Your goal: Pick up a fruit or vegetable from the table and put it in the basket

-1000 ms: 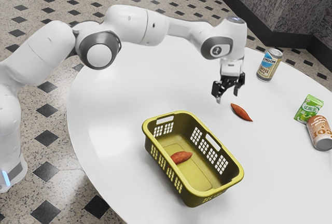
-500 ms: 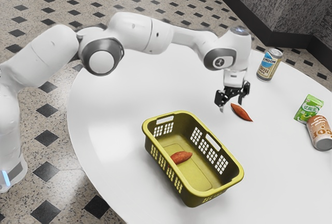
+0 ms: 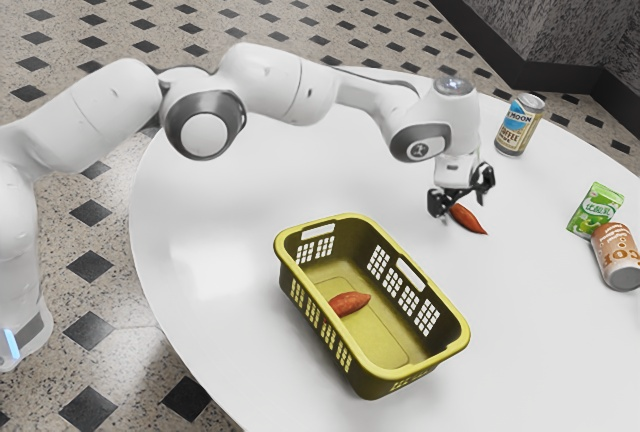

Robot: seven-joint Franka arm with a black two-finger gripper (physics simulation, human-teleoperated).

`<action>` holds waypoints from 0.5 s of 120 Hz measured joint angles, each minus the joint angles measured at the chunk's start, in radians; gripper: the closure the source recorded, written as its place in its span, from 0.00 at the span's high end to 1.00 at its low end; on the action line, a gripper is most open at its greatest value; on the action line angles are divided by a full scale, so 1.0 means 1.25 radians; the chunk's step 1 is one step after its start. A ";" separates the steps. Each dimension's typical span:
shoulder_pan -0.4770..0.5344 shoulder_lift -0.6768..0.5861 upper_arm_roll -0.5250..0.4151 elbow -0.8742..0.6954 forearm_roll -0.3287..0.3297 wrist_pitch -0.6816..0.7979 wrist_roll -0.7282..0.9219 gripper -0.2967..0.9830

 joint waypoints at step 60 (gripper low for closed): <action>-0.026 -0.002 0.025 0.016 0.011 -0.065 -0.082 0.77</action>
